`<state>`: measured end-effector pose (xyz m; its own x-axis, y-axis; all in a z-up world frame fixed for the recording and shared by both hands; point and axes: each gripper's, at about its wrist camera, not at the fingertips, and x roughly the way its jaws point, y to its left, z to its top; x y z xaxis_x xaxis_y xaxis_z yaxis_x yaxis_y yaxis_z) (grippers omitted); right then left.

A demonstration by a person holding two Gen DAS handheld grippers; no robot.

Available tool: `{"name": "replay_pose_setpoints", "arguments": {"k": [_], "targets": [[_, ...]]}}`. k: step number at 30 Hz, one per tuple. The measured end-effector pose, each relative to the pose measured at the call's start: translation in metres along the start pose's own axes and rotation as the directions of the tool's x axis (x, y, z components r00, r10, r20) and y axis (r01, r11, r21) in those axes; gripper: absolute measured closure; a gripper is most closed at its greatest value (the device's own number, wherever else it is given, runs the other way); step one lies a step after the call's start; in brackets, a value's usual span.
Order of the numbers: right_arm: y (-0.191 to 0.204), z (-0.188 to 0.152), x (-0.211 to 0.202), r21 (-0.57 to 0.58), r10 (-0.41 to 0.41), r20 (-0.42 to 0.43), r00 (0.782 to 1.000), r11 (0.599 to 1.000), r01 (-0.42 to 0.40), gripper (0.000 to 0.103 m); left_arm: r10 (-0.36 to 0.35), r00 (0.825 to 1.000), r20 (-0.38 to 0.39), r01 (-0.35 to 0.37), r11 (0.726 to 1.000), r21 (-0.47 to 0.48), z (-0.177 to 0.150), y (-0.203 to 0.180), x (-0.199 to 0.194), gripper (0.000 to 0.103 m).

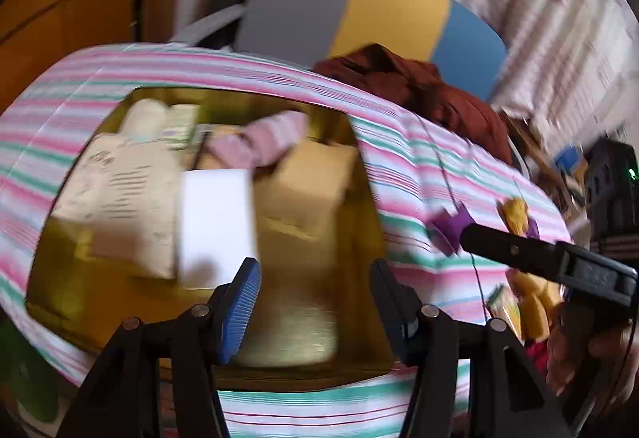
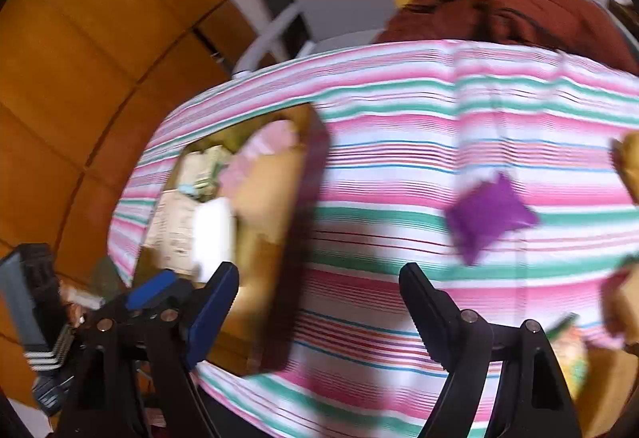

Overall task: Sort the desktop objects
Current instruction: 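Grasp the yellow knit item with the right tool while the left tool grasps the purple packet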

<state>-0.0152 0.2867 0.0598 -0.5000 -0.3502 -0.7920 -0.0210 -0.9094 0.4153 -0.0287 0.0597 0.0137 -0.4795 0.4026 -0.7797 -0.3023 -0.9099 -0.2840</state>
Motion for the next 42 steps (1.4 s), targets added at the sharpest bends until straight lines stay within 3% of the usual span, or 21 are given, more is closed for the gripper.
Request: {"name": "replay_pose_setpoints", "arguments": {"k": [6,13,18,23,27,32,34,37,42], "targets": [[-0.076,-0.009,-0.035,0.083,-0.17,0.053,0.984,0.983,0.166,0.02,-0.057,0.998,-0.028,0.06,0.986,0.158,-0.007,-0.056,0.012,0.045],[-0.18,0.007,-0.081,0.271,-0.371,0.113,0.922,0.904,0.33,0.019,-0.102,0.99,-0.097,0.124,0.962,0.245,-0.006,-0.105,0.035,0.045],[-0.229,0.029,-0.1,0.33,-0.437,0.155,0.886,0.868,0.37,0.01,-0.093,0.987,-0.132,0.126,0.955,0.269,-0.003,-0.125,0.055,0.044],[-0.252,0.056,-0.09,0.309,-0.436,0.138,0.889,0.872,0.379,0.01,-0.085,0.984,-0.16,0.128,0.949,0.288,-0.004,-0.136,0.073,0.044],[-0.266,0.07,-0.069,0.289,-0.488,0.107,0.867,0.849,0.442,0.01,-0.08,0.98,-0.18,0.131,0.946,0.295,0.0,-0.143,0.084,0.044],[-0.284,0.073,-0.046,0.29,-0.449,0.072,0.891,0.864,0.412,0.019,-0.076,0.976,-0.202,0.139,0.938,0.317,0.012,-0.156,0.106,0.042],[-0.288,0.073,-0.036,0.267,-0.438,0.04,0.898,0.871,0.412,0.037,-0.07,0.975,-0.21,0.137,0.936,0.324,0.015,-0.161,0.117,0.042],[-0.299,0.071,-0.028,0.292,-0.412,-0.014,0.911,0.87,0.398,0.052,-0.076,0.971,-0.225,0.146,0.938,0.314,0.018,-0.166,0.128,0.042],[-0.314,0.065,-0.035,0.386,-0.34,-0.002,0.94,0.867,0.315,0.059,-0.062,0.979,-0.192,0.133,0.913,0.386,0.022,-0.182,0.136,0.042]]}}
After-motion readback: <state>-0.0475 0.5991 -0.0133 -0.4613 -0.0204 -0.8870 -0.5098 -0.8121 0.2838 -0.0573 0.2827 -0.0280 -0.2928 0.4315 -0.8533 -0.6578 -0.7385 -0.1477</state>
